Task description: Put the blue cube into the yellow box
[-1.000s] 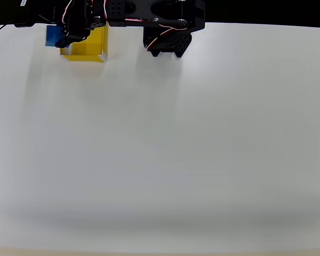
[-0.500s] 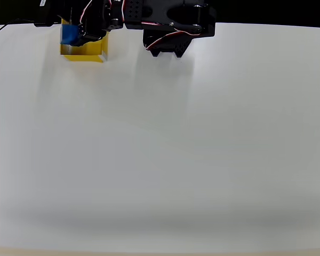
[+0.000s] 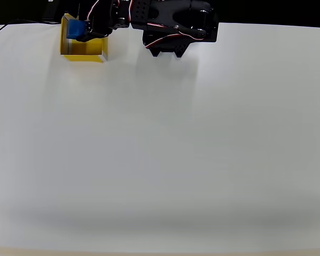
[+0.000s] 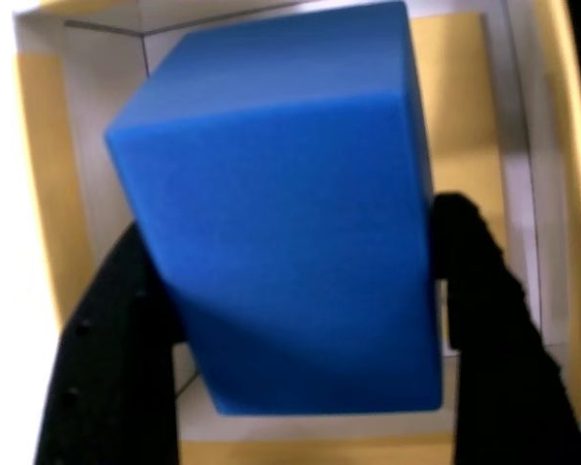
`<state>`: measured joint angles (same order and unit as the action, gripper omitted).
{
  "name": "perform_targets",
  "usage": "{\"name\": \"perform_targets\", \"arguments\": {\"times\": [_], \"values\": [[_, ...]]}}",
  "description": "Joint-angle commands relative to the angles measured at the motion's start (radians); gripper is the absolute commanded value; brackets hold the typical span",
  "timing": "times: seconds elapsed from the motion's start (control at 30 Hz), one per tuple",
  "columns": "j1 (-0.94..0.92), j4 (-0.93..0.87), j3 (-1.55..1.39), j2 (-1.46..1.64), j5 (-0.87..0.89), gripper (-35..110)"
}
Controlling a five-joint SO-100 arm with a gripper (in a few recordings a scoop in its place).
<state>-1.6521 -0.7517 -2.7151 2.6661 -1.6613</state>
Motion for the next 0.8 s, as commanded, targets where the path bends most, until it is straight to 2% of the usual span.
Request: {"name": "perform_targets", "arguments": {"times": [0.0, 0.07, 0.17, 0.43, 0.77], "values": [[-0.023, 0.046, -0.021, 0.087, -0.018, 14], [-0.023, 0.057, -0.052, 0.106, -0.025, 17], [-0.021, 0.080, -0.089, 0.123, -0.032, 29], [-0.018, 0.095, -0.144, 0.163, -0.049, 38], [-0.002, -0.086, 0.101, 0.080, -0.115, 5]]}}
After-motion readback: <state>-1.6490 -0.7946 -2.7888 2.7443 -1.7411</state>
